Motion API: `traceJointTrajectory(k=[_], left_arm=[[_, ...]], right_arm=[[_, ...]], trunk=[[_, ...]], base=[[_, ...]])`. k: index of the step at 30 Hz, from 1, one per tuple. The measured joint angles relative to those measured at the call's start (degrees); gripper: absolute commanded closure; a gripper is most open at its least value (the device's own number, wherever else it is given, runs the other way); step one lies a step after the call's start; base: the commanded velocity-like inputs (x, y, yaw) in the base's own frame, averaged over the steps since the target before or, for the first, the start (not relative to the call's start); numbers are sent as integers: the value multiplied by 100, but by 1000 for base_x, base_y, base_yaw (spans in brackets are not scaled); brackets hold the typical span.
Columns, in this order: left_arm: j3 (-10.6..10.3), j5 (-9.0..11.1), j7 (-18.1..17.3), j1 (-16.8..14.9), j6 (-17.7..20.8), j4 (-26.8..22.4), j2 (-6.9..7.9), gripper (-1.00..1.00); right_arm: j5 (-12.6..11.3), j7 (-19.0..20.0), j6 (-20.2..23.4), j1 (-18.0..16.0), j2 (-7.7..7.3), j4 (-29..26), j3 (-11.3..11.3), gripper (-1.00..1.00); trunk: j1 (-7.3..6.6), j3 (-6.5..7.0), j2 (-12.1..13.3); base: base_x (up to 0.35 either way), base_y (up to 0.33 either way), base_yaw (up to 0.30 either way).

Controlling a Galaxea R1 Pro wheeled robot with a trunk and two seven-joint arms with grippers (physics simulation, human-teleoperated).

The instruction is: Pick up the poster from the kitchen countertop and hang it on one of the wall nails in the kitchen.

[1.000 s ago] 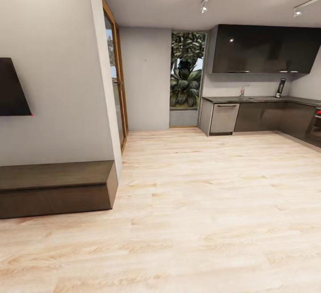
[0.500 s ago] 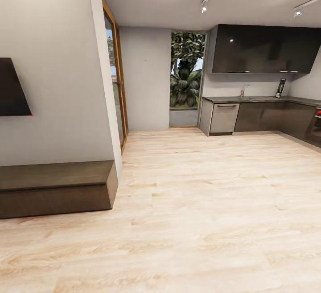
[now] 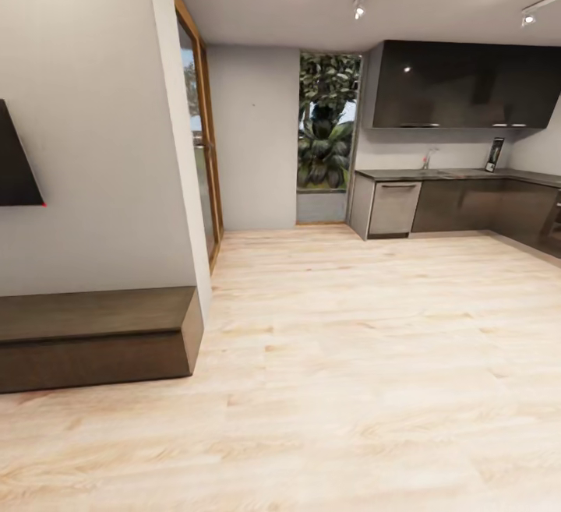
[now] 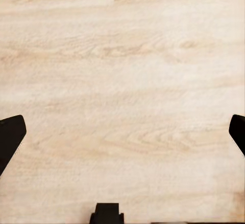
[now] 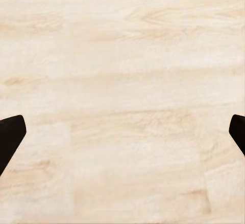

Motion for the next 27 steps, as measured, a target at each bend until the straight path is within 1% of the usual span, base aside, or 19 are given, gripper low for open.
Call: traceJointTrajectory(k=[11,18,27], left_arm=[[1,0,0,0,0,8,14,-100],[3,0,2,0,-1,9,19,-100],[7,0,0,-2,1,11,18,-100]], right_arm=[[27,8,0,8,-15,19,0,-100],[28,0,-1,9,-13,13,0,-100],[31,8,22,11,-8,9,4,-100]], trunk=[[0,0,0],[0,1,0],[0,39,0]], base=[[328,-4,0],[328,-64,-9],[328,-102,-231]])
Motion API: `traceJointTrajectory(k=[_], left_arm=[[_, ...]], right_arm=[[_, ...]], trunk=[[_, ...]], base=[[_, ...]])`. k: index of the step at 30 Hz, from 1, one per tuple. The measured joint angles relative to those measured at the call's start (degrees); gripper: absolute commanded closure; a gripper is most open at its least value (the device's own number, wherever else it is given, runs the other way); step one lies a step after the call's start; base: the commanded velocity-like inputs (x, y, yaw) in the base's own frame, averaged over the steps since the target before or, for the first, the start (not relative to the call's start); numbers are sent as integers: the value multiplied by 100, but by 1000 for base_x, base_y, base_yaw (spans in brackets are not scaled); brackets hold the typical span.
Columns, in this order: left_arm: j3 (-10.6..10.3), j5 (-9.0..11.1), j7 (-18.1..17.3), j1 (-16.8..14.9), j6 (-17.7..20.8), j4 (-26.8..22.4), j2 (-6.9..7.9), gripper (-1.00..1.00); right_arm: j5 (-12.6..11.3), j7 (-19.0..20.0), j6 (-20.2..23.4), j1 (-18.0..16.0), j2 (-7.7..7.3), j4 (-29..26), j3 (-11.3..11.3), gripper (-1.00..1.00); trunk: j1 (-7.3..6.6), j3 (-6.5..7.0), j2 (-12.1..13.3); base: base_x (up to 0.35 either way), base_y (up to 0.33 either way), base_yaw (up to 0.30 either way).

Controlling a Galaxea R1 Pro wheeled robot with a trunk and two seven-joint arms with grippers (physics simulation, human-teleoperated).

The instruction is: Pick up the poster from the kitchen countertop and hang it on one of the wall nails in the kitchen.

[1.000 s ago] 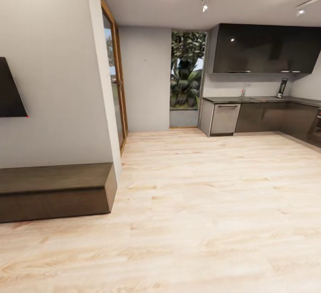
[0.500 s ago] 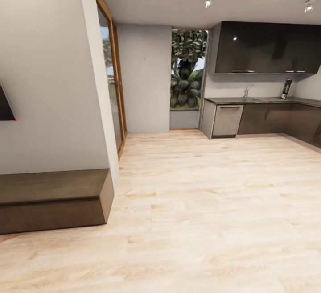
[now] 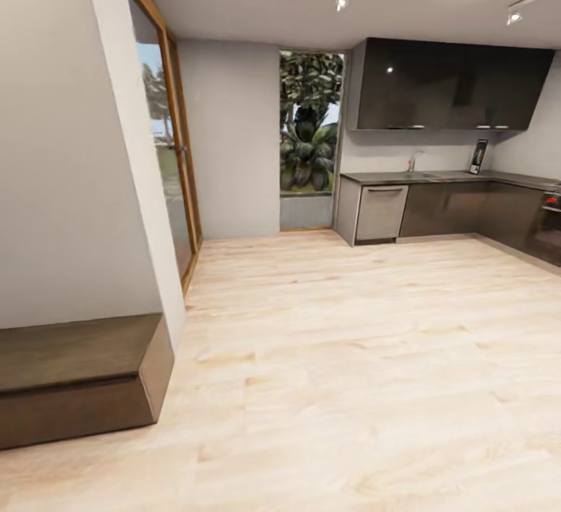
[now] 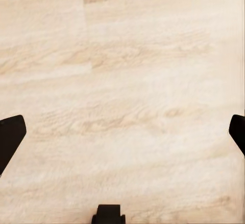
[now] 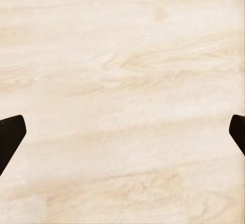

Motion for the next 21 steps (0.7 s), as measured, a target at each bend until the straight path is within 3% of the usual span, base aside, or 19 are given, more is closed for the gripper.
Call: traceJointTrajectory(k=[21], left_arm=[[0,0,8,0,-2,8,0,-100]], right_arm=[[0,-8,-12,0,-2,0,-4,-100]], trunk=[[0,109,0]], base=[[328,-106,-268]])
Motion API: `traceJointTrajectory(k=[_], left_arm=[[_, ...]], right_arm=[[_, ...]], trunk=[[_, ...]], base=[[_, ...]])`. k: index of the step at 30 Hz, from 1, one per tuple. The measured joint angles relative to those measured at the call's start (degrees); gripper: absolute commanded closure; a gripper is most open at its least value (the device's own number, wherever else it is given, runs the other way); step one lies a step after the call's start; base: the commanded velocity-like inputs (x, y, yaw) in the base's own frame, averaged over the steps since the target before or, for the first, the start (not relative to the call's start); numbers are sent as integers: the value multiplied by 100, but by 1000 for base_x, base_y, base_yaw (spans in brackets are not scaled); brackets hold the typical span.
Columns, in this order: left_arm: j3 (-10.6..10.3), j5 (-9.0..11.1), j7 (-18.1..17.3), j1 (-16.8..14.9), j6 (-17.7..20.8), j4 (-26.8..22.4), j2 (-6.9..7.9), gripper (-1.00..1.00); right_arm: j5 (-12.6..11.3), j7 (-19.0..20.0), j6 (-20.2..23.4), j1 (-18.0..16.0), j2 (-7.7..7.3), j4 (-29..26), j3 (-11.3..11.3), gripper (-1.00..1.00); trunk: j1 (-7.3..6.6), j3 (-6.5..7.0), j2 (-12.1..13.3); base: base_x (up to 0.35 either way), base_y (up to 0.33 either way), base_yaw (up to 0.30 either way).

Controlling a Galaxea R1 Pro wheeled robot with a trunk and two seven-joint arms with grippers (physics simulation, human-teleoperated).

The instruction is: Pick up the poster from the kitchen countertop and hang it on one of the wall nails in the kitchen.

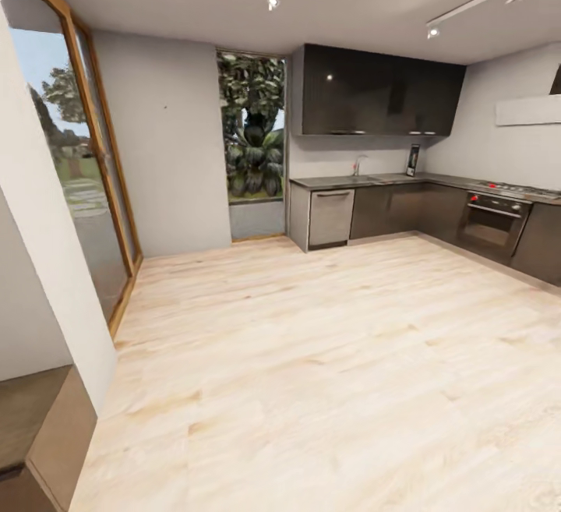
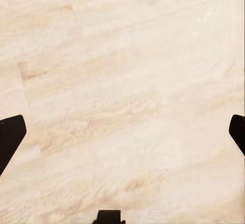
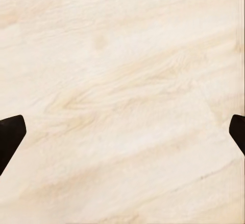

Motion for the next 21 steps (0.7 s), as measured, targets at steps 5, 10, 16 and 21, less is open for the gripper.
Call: traceJointTrajectory(k=[5,10,16,21], left_arm=[[0,0,0,0,0,1,0,-100],[0,0,0,1,0,0,0,-100],[0,-1,0,1,3,-1,1,-100],[0,0,0,1,1,-1,6,-100]], right_arm=[[0,-2,-3,0,1,0,0,-100],[0,-7,-9,-1,-5,8,0,-100],[0,-8,-17,-2,-29,14,0,-100],[0,-8,-21,-1,-71,152,-7,-100]], trunk=[[0,26,0],[0,49,0],[0,53,0],[0,53,0]], base=[[327,-145,-268],[325,-155,-183],[325,-158,-18],[325,-158,-1]])
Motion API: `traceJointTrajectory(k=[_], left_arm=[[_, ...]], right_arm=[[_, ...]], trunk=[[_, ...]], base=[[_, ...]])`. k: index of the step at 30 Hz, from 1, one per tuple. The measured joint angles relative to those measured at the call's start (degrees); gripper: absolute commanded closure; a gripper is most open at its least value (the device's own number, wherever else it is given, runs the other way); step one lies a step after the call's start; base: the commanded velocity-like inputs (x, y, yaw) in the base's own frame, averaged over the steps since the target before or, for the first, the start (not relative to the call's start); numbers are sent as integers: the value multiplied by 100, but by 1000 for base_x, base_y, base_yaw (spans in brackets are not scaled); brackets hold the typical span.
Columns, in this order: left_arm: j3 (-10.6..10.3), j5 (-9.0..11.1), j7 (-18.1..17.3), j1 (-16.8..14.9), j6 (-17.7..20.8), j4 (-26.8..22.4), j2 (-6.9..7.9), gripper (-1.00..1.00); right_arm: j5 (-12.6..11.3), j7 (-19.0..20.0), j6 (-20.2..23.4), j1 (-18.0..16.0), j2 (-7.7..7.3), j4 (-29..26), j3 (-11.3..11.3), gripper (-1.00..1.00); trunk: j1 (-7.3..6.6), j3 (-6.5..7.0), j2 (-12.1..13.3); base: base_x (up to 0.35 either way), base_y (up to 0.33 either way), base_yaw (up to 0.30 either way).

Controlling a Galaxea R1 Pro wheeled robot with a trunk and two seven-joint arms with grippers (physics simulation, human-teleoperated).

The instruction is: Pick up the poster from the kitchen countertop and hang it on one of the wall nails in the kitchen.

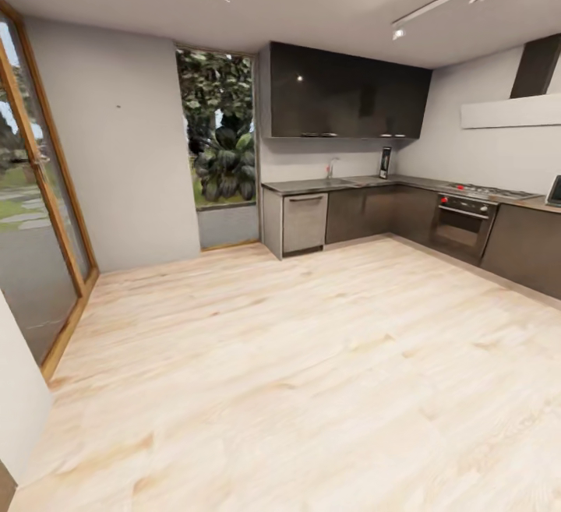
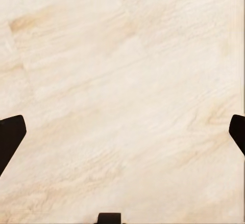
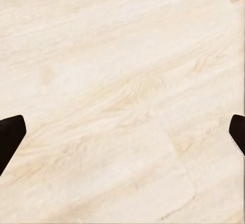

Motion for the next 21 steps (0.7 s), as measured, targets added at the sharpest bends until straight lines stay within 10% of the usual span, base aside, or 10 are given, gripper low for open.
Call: traceJointTrajectory(k=[21], left_arm=[[0,0,0,0,2,-1,13,-100]], right_arm=[[0,-5,-7,0,-7,53,-1,-100]], trunk=[[0,0,0]], base=[[327,-76,0]])
